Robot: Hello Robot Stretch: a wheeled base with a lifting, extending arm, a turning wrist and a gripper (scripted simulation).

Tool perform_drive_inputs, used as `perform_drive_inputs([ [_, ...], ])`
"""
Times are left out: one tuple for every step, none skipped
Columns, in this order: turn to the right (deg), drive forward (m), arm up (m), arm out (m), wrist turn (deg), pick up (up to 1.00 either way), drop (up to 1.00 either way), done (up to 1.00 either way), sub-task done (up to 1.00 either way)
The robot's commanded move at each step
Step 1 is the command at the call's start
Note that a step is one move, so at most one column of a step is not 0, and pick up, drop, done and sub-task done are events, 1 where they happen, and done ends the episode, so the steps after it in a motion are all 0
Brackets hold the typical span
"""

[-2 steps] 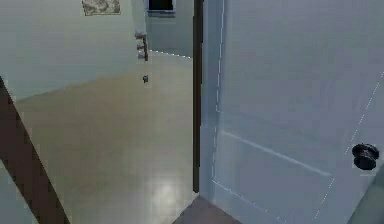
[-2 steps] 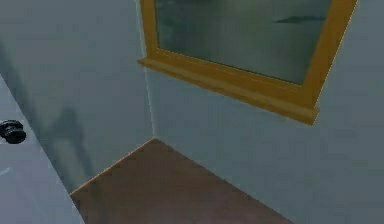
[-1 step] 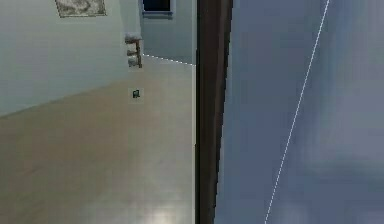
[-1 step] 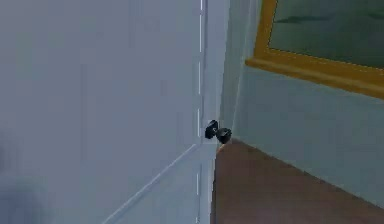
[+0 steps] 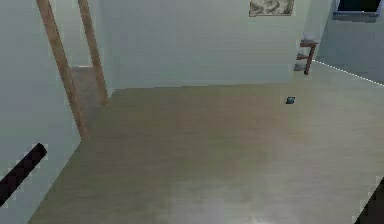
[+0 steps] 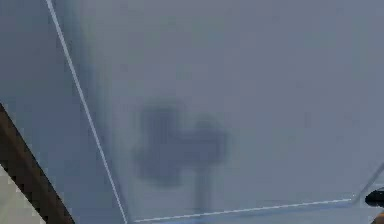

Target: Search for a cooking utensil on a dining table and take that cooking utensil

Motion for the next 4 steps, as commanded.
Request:
perform_drive_inputs([
  [0.0,0.3,0.0,0.0,0.0,0.0,0.0,0.0,0.0],
  [-24.0,0.0,0.0,0.0,0.0,0.0,0.0,0.0,0.0],
  [-3.0,0.0,0.0,0.0,0.0,0.0,0.0,0.0,0.0],
  [0.0,1.0,0.0,0.0,0.0,0.0,0.0,0.0,0.0],
])
